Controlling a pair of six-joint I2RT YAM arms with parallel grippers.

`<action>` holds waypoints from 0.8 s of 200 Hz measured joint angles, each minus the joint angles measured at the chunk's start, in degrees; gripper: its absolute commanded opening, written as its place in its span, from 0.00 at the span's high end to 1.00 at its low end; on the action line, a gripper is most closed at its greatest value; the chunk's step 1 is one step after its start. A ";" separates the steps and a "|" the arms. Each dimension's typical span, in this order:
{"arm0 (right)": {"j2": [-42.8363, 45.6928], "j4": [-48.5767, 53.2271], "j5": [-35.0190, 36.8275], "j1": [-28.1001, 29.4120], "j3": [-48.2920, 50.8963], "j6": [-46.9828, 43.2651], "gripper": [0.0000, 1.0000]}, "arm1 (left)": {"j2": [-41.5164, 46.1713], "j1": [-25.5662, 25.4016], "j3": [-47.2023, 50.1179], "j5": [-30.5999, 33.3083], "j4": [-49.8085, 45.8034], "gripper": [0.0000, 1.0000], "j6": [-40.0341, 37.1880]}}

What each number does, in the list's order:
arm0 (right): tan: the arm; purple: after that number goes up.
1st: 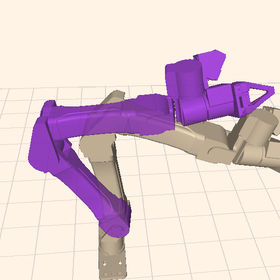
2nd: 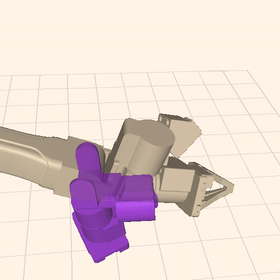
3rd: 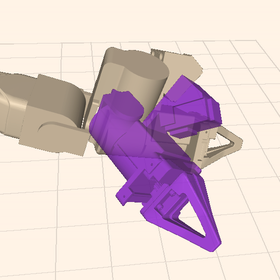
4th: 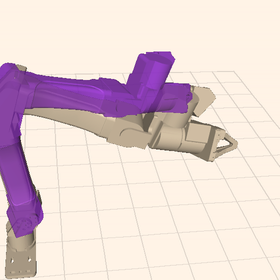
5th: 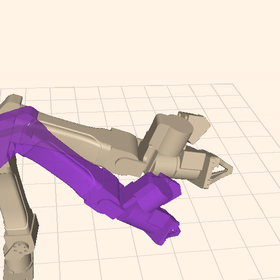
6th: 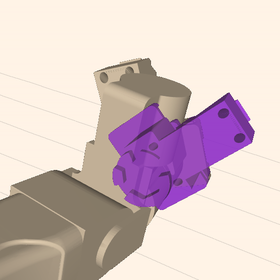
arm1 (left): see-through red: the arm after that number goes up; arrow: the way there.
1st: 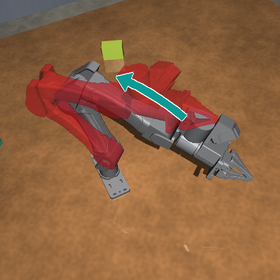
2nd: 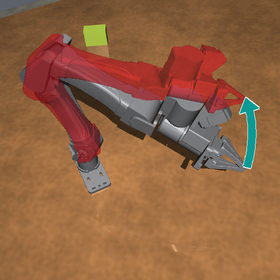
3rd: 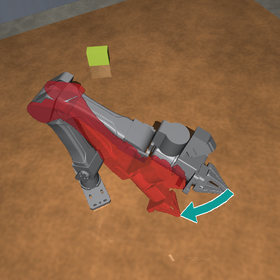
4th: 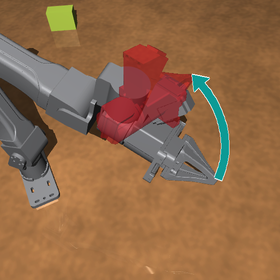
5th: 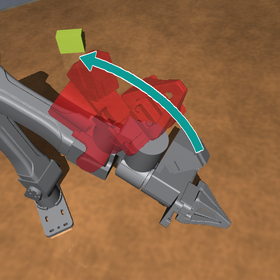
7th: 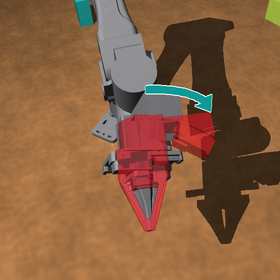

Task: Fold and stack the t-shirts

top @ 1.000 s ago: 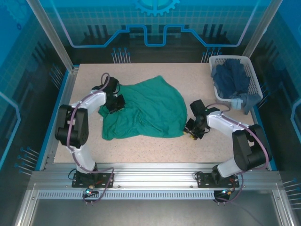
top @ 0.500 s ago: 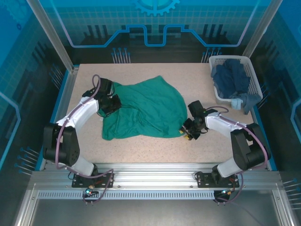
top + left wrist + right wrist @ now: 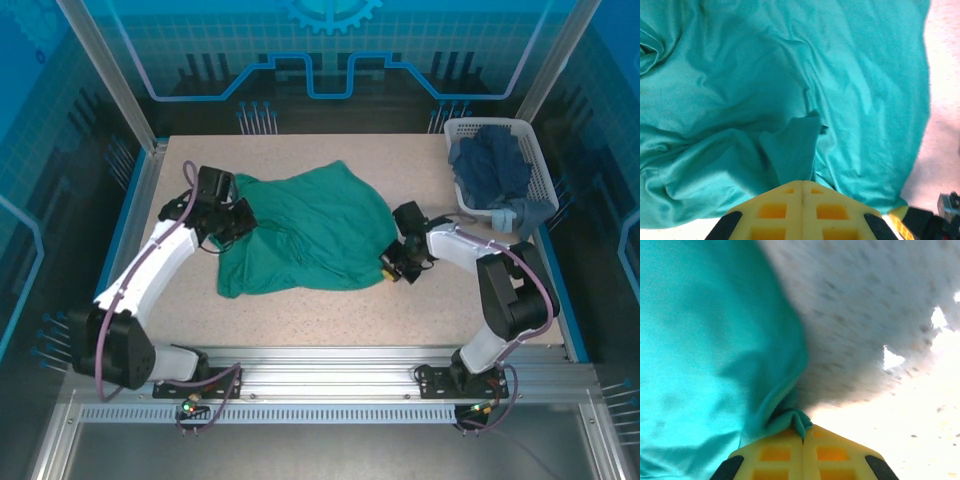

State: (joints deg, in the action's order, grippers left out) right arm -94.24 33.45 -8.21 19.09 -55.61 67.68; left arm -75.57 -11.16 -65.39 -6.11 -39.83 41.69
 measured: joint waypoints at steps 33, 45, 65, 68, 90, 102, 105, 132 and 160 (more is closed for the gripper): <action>-0.07 3.89 3.56 -3.21 -10.84 -5.33 1.00 | 4.98 -4.63 -0.02 -4.92 -0.70 1.00 0.42; -0.11 4.94 4.37 -4.37 -13.70 -7.32 1.00 | 5.73 -9.03 0.02 -6.80 -1.38 1.00 0.44; -0.44 6.58 5.33 -5.92 -15.17 -10.47 1.00 | 8.11 -18.47 3.85 -8.76 -1.60 1.00 1.46; -0.57 6.91 5.42 -6.10 -15.15 -10.75 1.00 | 8.63 -19.87 5.03 -9.09 -1.64 1.00 1.97; -1.92 8.72 6.25 -7.32 -13.51 -12.74 1.00 | 12.50 -29.70 16.52 -11.52 -0.09 1.00 6.54; -2.71 9.46 6.40 -8.13 -12.04 -13.60 1.00 | 12.72 -33.53 21.77 -12.44 0.68 0.74 9.38; -2.93 9.62 6.51 -8.35 -11.72 -13.81 1.00 | 12.61 -34.07 22.58 -12.46 0.72 0.65 9.77; -5.11 10.71 6.71 -9.42 -10.95 -15.47 1.00 | 12.74 -33.70 24.20 -9.92 1.14 0.32 13.94; -5.88 10.71 6.71 -9.42 -10.97 -16.52 1.00 | 15.98 -24.48 24.04 -5.05 0.66 0.40 18.86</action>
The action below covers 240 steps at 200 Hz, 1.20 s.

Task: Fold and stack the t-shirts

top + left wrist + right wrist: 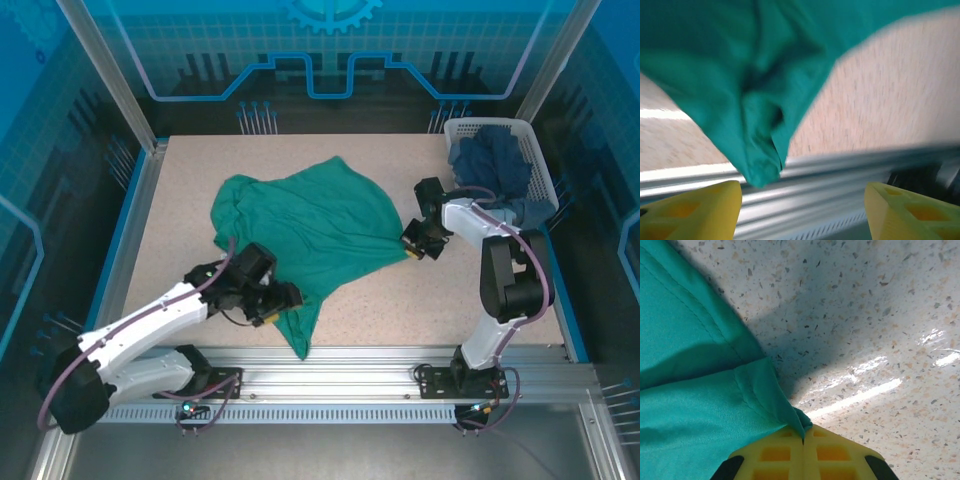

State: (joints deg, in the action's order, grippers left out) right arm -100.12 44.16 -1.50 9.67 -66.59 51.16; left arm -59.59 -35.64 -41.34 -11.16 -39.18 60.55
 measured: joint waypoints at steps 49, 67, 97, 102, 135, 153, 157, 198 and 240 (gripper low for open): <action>0.00 -0.07 -0.44 0.02 -0.02 -0.26 1.00 | -7.50 26.93 1.99 3.02 1.11 0.43 0.55; 0.00 -0.07 -0.46 0.02 -0.28 -0.26 1.00 | -19.12 29.31 -0.26 2.93 1.07 0.43 -1.92; 0.00 -0.09 -0.44 0.02 -1.55 -0.46 1.00 | -32.02 29.90 -7.30 2.80 1.01 0.72 -5.84; -0.02 -0.07 -0.44 0.02 -1.81 -0.48 1.00 | -33.24 29.97 -8.66 2.82 1.42 0.81 -6.10; -1.64 -0.07 -0.59 -0.13 -5.29 -0.98 1.00 | -46.88 31.74 -25.24 3.67 1.70 1.00 -12.35; -3.02 -0.07 -0.61 -0.57 -7.93 -1.29 1.00 | -52.17 33.31 -33.94 5.40 2.58 1.00 -14.47; -3.34 -0.04 -0.59 -0.72 -8.63 -1.31 1.00 | -52.92 33.75 -35.95 6.05 2.60 1.00 -14.95; -3.93 -0.07 1.38 -1.01 -12.57 -1.29 1.00 | -51.56 35.50 -47.91 13.90 1.29 0.82 -19.04; -3.93 0.22 1.55 -0.66 -11.17 -1.79 1.00 | -36.63 35.17 -31.61 19.47 -1.29 0.58 -20.20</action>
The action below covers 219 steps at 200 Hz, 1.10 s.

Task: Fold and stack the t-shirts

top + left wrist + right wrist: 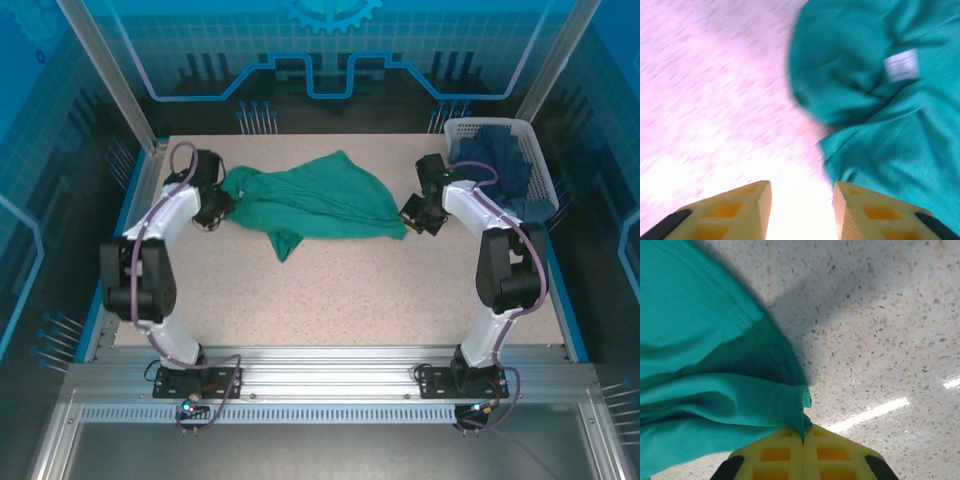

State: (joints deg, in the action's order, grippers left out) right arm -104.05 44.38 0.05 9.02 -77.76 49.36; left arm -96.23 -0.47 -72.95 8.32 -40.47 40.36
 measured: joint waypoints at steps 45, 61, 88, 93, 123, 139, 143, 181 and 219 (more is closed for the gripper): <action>-0.35 1.31 0.87 0.02 1.18 -1.77 1.00 | 8.11 -10.58 9.46 -4.83 -0.09 0.66 4.79; -0.92 2.10 1.29 0.02 0.26 -2.49 1.00 | 6.99 -14.32 11.50 -7.80 1.25 0.69 7.26; -1.31 2.49 1.46 0.02 -1.36 -3.37 1.00 | 0.94 -18.45 11.47 -10.64 3.17 0.60 9.29; -1.31 2.51 1.44 0.02 -1.51 -3.37 1.00 | -0.26 -18.95 11.47 -10.78 3.48 0.58 9.81; -1.31 2.60 1.25 0.02 -1.53 -3.37 1.00 | -5.16 -19.67 10.73 -10.93 5.01 0.57 10.78; -1.31 2.56 1.14 0.02 -1.49 -3.37 1.00 | -7.52 -19.63 8.70 -10.93 6.27 0.59 10.78; -1.31 2.56 1.05 0.02 -1.44 -3.37 1.00 | -8.09 -19.63 8.13 -10.93 6.67 0.60 10.78; -1.31 2.51 0.96 0.04 -1.18 -3.39 1.00 | -10.62 -19.63 5.92 -10.51 10.60 0.81 10.86; -1.31 2.47 0.81 0.02 -0.90 -3.39 1.00 | -10.19 -19.63 6.16 -9.84 13.05 1.00 11.87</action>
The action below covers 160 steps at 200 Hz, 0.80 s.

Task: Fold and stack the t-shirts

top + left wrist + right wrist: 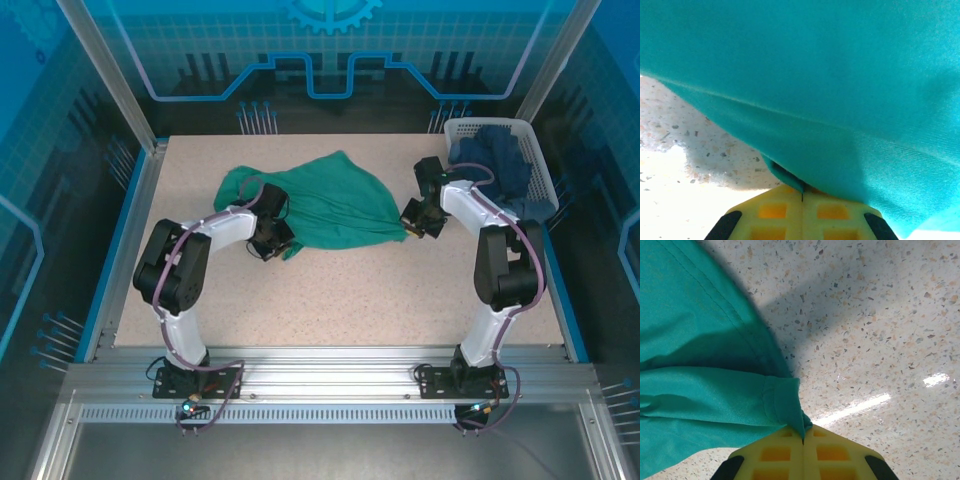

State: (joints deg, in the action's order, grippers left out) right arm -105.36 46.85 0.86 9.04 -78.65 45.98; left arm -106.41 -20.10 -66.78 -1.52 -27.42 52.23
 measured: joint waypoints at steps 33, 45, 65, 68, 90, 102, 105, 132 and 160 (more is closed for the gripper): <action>0.00 0.02 0.00 0.00 -0.13 -0.20 1.00 | 11.72 -0.02 5.29 2.80 -2.01 1.00 0.42; 0.00 0.11 0.02 0.00 -0.37 -0.42 1.00 | 18.56 -0.24 7.74 3.28 -3.32 1.00 0.59; -0.02 0.11 0.02 0.00 -0.98 -0.87 1.00 | 29.46 -1.90 11.37 3.67 -6.12 1.00 1.38; 0.00 0.09 0.02 0.00 -1.09 -0.87 1.00 | 30.88 -2.34 11.91 3.67 -6.40 1.00 1.51; -0.11 0.11 0.00 0.00 -1.86 -1.31 1.00 | 40.04 -5.73 17.27 2.69 -8.68 1.00 3.30; -0.42 0.13 0.00 0.00 -2.10 -1.53 1.00 | 43.47 -7.74 21.27 1.55 -9.55 1.00 4.96; -0.50 0.11 0.02 0.00 -2.12 -1.53 1.00 | 44.06 -8.22 22.34 1.11 -9.62 1.00 5.40; -1.51 0.37 0.11 0.00 -2.01 -2.19 1.00 | 45.59 -11.37 32.06 -5.55 -7.45 0.63 8.81; -1.53 0.59 0.26 0.00 -1.38 -2.69 1.00 | 46.18 -12.76 34.53 -9.03 -7.30 0.48 10.23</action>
State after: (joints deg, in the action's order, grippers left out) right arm -106.89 47.44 1.13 9.04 -80.03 43.29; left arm -60.23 -32.86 -32.25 -10.55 -34.72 62.46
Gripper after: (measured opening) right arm 0.041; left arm 0.475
